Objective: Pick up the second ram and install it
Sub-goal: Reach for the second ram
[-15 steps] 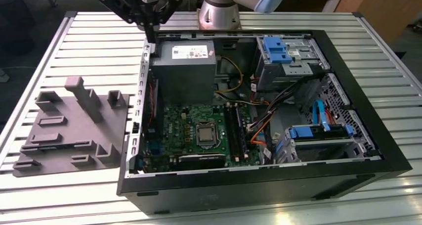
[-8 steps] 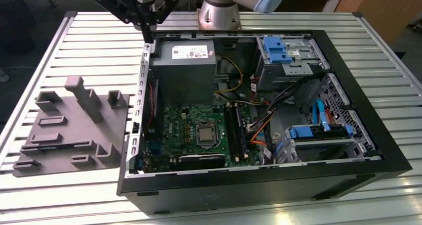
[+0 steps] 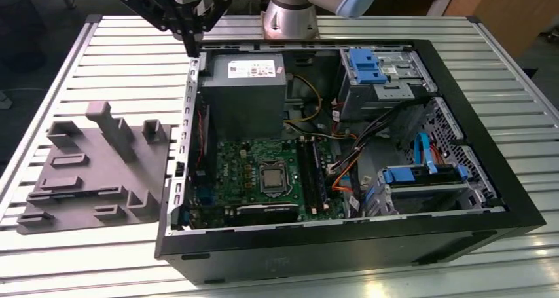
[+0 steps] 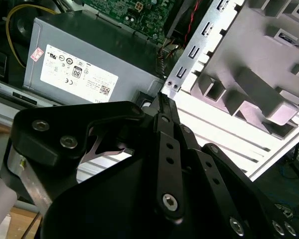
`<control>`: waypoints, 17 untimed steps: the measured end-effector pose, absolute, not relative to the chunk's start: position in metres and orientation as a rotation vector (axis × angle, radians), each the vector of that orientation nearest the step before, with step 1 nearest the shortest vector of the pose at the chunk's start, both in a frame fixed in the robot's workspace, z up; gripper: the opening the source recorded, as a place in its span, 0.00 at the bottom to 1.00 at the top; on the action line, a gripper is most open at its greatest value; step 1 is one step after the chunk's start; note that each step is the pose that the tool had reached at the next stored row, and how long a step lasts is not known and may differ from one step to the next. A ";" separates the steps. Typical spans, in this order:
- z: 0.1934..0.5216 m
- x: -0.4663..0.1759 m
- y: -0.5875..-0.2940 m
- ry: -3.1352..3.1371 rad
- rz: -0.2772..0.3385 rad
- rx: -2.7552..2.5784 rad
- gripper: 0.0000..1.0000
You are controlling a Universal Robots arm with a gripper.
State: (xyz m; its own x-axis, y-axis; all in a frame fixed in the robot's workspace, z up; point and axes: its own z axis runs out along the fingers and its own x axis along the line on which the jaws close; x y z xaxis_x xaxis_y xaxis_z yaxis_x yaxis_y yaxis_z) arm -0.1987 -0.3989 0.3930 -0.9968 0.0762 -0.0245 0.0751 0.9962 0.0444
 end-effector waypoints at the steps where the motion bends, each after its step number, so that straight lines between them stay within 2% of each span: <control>1: 0.393 -0.200 -0.399 3.113 0.068 0.118 0.11; 17: 0.393 -0.217 -0.399 3.112 0.068 0.118 0.11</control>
